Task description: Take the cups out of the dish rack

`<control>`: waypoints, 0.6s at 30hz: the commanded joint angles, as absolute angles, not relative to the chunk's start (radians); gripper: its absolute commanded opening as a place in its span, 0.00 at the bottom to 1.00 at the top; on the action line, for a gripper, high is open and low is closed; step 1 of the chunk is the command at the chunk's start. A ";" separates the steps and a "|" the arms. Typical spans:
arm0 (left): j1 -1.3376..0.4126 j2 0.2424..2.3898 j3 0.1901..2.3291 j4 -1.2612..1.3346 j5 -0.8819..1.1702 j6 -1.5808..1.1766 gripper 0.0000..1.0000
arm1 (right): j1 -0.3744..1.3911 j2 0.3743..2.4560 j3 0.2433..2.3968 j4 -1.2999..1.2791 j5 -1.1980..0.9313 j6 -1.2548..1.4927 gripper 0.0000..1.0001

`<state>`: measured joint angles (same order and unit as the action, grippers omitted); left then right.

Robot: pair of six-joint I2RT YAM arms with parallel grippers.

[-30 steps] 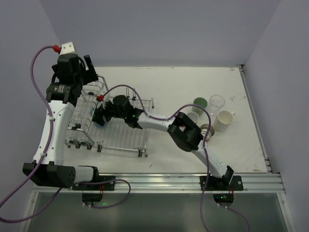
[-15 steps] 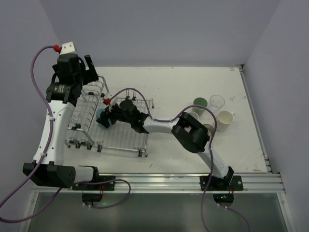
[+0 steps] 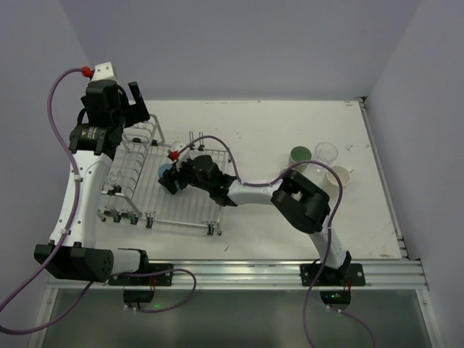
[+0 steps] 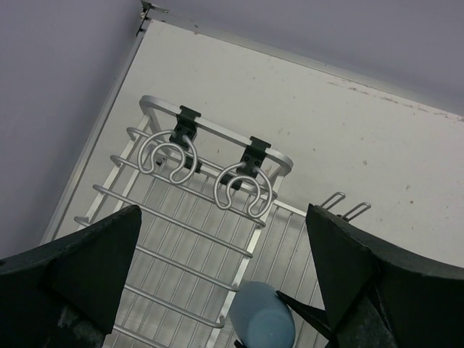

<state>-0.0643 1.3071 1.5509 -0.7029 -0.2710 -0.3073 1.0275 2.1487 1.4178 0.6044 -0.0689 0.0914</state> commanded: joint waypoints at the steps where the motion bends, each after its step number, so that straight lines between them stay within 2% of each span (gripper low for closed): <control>1: -0.054 1.289 1.555 -0.670 -0.221 -0.305 1.00 | 1.032 2.030 1.362 0.713 -0.006 0.081 0.38; 18: -0.063 1.230 1.591 -0.646 -0.005 -0.295 0.99 | 1.032 1.816 1.207 0.732 0.086 0.136 0.37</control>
